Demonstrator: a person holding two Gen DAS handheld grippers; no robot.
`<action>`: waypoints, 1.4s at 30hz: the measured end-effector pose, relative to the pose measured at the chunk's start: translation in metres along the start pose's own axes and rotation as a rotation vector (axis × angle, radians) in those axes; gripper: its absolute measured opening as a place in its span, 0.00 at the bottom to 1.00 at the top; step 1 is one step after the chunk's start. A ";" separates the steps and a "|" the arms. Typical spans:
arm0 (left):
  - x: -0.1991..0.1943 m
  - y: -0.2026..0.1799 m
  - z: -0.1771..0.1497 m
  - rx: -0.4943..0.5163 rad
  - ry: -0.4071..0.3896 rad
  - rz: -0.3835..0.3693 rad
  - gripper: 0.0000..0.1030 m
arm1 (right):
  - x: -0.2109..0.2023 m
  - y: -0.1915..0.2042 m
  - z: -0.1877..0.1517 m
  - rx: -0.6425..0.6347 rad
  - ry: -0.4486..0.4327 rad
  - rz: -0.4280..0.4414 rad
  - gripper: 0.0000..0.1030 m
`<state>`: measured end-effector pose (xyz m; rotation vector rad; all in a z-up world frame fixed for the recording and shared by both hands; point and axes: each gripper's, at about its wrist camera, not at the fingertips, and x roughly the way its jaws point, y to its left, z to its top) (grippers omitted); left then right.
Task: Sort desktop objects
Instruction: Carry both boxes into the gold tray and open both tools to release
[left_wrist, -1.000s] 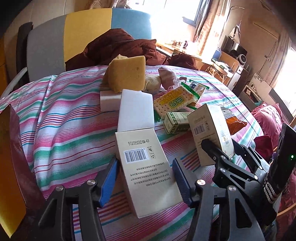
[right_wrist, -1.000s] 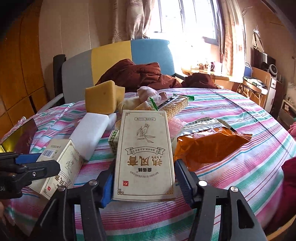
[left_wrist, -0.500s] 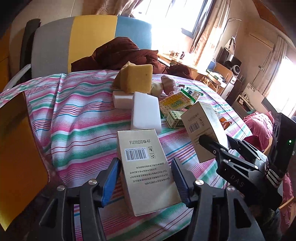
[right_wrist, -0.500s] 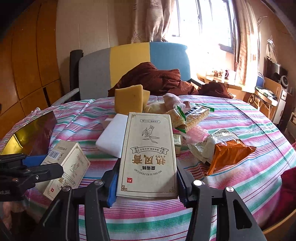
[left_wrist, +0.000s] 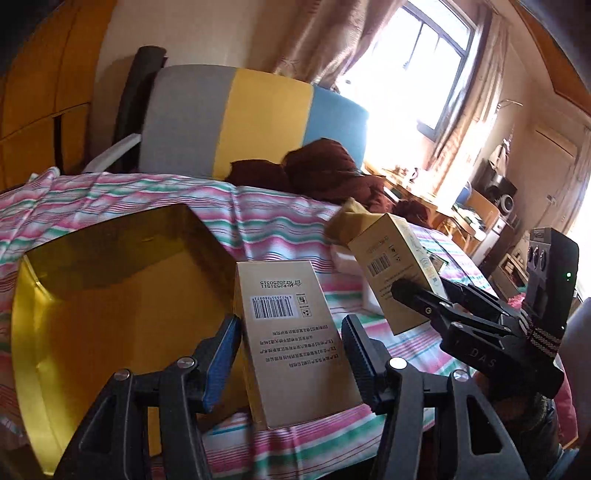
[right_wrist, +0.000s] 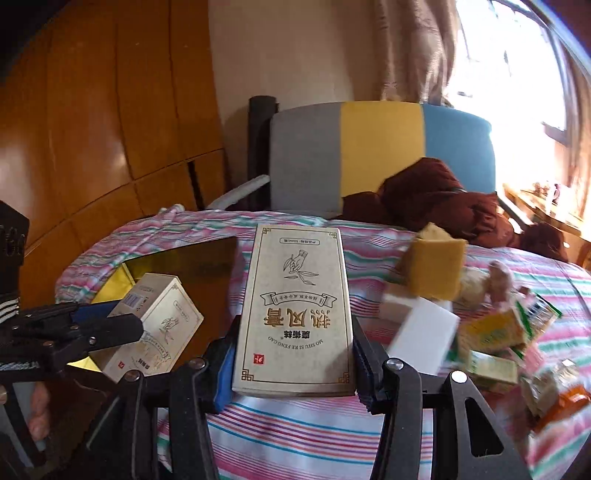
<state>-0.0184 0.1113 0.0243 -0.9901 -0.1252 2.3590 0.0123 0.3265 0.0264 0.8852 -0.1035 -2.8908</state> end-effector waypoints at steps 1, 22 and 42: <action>-0.003 0.015 0.002 -0.021 -0.003 0.026 0.56 | 0.008 0.013 0.006 -0.022 0.008 0.033 0.51; -0.003 0.194 0.022 -0.227 0.019 0.318 0.56 | 0.175 0.182 0.048 -0.210 0.322 0.206 0.51; 0.035 0.249 0.045 -0.269 0.037 0.366 0.55 | 0.246 0.202 0.063 -0.152 0.402 0.213 0.53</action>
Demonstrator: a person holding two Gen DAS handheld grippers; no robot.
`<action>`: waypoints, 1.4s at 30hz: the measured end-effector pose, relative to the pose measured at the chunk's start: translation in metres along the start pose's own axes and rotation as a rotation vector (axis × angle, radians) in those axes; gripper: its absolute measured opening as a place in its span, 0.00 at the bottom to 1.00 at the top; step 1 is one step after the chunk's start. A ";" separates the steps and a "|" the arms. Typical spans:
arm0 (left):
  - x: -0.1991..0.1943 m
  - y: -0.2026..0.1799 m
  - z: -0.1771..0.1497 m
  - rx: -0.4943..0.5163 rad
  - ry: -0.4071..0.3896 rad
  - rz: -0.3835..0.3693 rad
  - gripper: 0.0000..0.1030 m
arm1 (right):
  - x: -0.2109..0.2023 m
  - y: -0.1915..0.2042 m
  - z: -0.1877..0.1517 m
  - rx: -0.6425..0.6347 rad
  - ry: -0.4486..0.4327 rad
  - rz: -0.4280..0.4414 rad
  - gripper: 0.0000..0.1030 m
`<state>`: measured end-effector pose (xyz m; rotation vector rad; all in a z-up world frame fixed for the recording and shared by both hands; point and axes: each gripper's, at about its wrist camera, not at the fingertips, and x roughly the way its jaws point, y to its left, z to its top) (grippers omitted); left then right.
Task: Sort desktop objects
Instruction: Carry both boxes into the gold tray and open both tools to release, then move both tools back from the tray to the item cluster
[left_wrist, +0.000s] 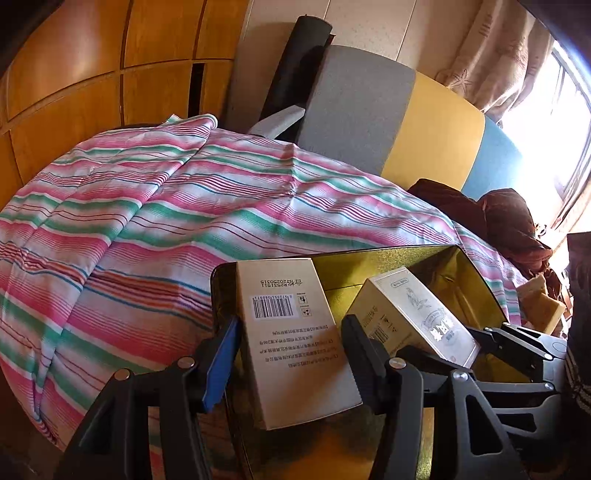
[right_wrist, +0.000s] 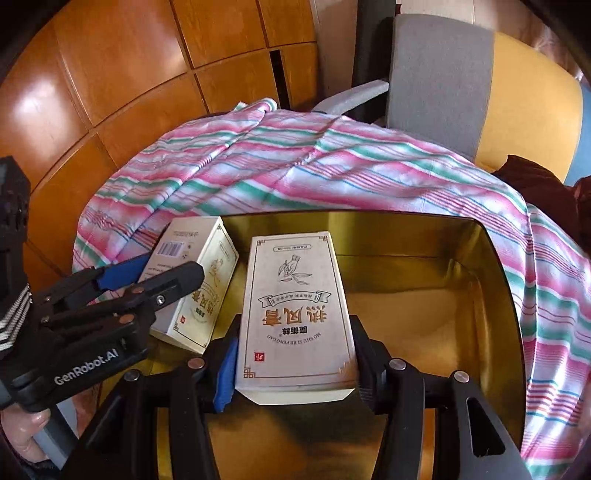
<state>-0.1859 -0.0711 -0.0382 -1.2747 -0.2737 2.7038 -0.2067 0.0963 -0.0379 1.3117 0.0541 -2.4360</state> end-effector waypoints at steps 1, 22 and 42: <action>0.001 0.001 0.002 -0.002 -0.001 0.000 0.55 | 0.000 0.000 0.002 0.003 -0.008 0.002 0.53; -0.049 0.007 0.002 -0.048 -0.051 -0.045 0.56 | -0.039 -0.007 -0.023 -0.004 -0.050 0.124 0.52; -0.083 -0.017 -0.032 0.005 -0.072 -0.108 0.56 | -0.073 -0.021 -0.047 0.039 -0.142 0.209 0.54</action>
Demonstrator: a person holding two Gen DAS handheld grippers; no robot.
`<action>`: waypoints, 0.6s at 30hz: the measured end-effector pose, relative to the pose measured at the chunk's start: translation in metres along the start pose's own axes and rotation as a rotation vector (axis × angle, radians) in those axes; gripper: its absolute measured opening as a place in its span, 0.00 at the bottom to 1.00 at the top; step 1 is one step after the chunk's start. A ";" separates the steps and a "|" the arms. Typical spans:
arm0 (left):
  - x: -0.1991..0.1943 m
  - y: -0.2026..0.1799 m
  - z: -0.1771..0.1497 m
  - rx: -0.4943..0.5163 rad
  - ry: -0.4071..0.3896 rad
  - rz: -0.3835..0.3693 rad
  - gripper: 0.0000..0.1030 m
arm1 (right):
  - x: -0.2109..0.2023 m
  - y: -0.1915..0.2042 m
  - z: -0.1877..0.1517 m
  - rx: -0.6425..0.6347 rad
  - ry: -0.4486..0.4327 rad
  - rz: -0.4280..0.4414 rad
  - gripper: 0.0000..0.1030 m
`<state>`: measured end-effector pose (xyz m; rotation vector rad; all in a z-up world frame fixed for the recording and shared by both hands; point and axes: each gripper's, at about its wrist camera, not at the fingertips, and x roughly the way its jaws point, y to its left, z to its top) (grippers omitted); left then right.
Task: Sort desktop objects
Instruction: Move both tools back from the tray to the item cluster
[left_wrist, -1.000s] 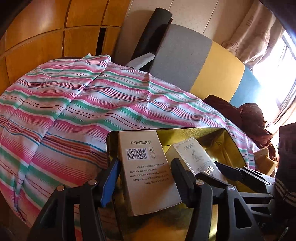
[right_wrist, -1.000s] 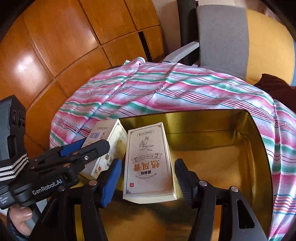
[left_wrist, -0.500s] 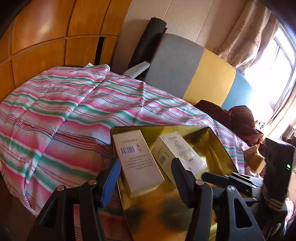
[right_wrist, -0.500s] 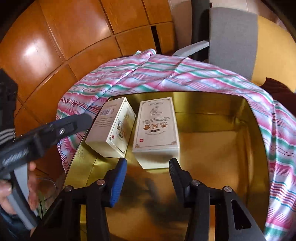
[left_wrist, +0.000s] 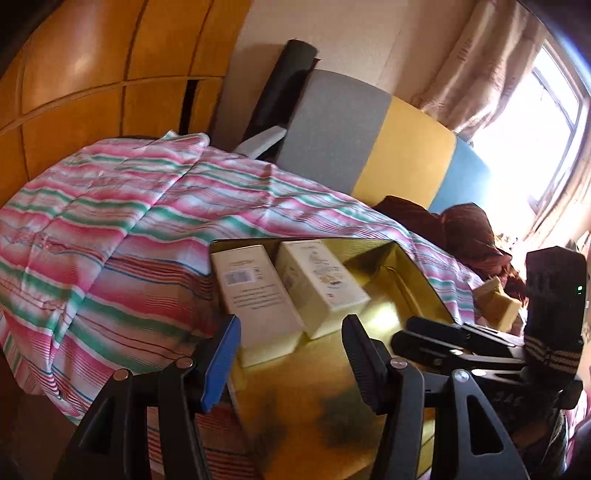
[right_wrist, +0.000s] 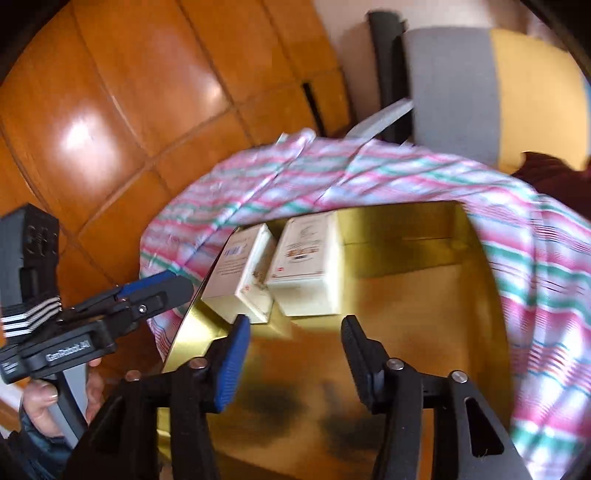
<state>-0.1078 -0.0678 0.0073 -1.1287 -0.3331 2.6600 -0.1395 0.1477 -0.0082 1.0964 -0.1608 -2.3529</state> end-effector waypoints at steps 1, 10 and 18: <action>-0.001 -0.010 -0.001 0.021 0.000 -0.010 0.56 | -0.013 -0.005 -0.005 0.008 -0.028 -0.023 0.54; 0.003 -0.120 -0.021 0.194 0.055 -0.170 0.58 | -0.114 -0.090 -0.078 0.179 -0.158 -0.289 0.65; 0.032 -0.231 -0.056 0.344 0.150 -0.300 0.58 | -0.196 -0.171 -0.164 0.404 -0.219 -0.509 0.65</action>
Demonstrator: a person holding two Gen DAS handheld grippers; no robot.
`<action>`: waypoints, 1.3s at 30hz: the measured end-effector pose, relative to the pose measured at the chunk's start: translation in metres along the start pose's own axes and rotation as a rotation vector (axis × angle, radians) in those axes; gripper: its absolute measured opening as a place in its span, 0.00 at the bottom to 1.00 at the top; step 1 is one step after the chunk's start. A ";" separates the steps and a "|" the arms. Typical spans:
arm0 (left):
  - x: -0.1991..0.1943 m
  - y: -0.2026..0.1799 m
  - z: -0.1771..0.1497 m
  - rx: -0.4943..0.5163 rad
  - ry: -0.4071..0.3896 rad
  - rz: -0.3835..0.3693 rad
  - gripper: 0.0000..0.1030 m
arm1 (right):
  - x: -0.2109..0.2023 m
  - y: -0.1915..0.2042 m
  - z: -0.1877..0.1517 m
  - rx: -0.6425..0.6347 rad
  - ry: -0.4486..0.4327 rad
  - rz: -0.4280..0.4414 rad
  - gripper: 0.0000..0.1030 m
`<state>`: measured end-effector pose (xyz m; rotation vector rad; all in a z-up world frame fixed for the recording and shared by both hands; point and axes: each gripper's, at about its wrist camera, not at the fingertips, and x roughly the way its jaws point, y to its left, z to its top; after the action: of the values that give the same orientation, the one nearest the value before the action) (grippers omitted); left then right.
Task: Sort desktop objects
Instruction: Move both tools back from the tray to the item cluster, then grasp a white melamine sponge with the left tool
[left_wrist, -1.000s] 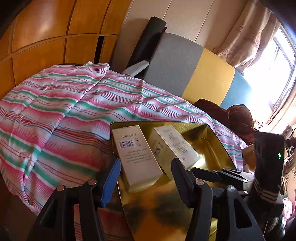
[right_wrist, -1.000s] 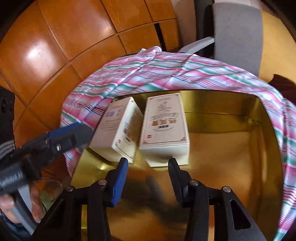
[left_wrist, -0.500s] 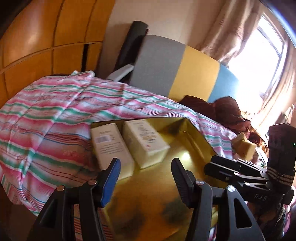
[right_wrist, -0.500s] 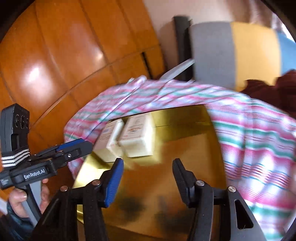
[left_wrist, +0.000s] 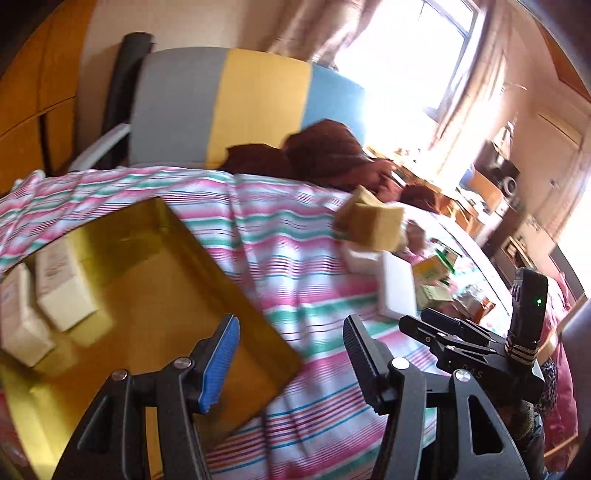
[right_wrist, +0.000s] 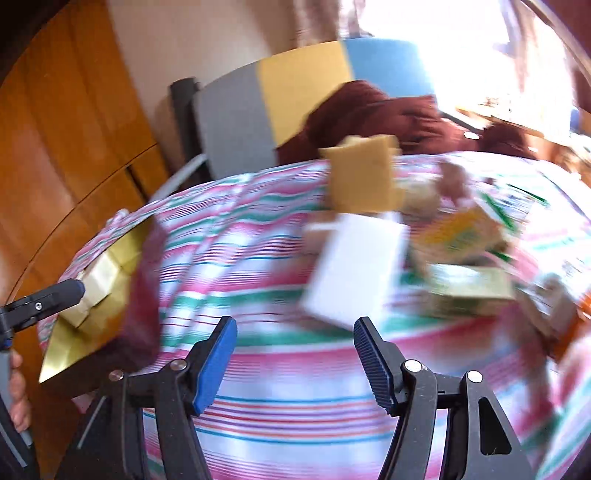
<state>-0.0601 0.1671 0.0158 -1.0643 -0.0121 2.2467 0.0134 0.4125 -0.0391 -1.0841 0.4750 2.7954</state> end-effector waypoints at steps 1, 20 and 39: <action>0.009 -0.012 0.002 0.014 0.011 -0.012 0.58 | -0.005 -0.013 -0.003 0.019 -0.010 -0.028 0.65; 0.148 -0.146 0.017 0.281 0.143 0.035 0.75 | -0.012 -0.090 -0.040 0.049 -0.124 -0.158 0.75; 0.168 -0.138 0.002 0.303 0.153 0.003 0.59 | -0.016 -0.103 -0.046 0.112 -0.190 -0.010 0.85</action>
<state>-0.0640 0.3706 -0.0618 -1.0638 0.3822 2.0806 0.0764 0.4952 -0.0865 -0.7869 0.5940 2.7884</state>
